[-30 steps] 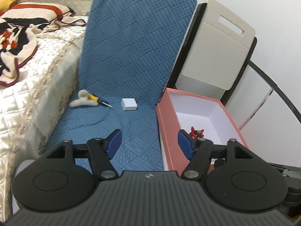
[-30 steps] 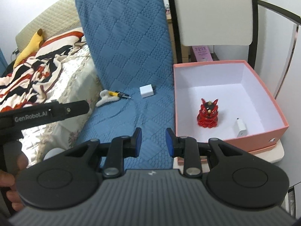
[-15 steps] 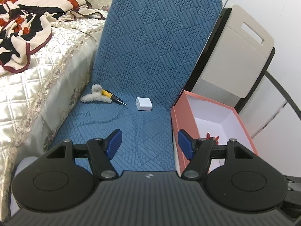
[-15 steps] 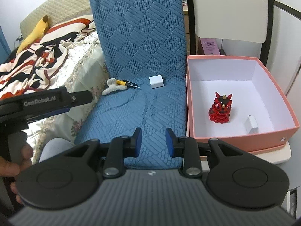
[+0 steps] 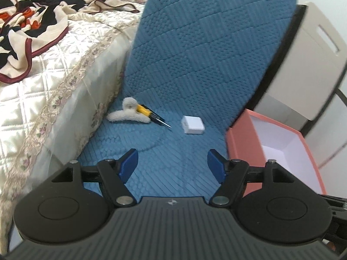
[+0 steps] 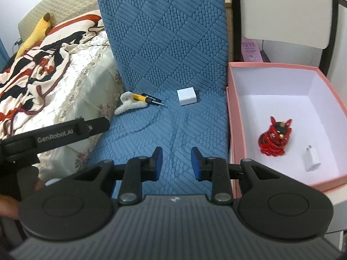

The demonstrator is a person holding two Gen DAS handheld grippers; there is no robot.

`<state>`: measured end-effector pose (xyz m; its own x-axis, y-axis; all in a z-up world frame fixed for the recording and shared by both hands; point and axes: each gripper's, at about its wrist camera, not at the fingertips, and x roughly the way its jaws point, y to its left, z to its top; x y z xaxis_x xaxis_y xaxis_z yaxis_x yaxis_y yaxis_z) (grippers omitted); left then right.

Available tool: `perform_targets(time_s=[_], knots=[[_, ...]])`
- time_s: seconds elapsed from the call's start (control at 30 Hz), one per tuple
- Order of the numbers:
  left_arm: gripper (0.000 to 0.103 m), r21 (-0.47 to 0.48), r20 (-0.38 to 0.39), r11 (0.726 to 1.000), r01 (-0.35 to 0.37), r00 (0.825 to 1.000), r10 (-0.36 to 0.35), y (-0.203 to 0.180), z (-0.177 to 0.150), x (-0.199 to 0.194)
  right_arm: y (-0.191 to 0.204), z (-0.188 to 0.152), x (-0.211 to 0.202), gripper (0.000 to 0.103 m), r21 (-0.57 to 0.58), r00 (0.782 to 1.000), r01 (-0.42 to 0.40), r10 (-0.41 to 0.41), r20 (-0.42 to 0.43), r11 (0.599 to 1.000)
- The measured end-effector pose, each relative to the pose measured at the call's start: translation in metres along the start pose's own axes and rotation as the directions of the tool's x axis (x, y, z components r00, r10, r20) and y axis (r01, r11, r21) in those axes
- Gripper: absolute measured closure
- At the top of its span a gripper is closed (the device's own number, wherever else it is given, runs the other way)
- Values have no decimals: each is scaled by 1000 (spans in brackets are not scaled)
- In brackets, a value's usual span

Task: Organize rigid objects
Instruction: 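Withdraw both open grippers from the box back toward the chair seat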

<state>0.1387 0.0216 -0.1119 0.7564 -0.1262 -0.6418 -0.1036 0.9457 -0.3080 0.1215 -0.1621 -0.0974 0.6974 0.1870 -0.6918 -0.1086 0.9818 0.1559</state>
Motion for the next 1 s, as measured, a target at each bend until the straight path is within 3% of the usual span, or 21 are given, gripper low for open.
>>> perform_targets(time_s=[0.43,0.87,0.93,1.0], knots=[[25,-55,2,989,-140,990,140,38,25,107,-4,33,112,71,20,997,-4,6,-71,1000],[25,-104,-9,964,-244,970,244,67,40,180,-4,68,195,71,57,997,-39,43,-59,998],[25,-89,-4,963,-255,967,256,67,44,187,-3,73,204,67,63,997,-48,52,-55,997],[25,-74,2,960,-272,962,272,67,46,192,-2,79,212,55,67,997,-55,59,-47,996]])
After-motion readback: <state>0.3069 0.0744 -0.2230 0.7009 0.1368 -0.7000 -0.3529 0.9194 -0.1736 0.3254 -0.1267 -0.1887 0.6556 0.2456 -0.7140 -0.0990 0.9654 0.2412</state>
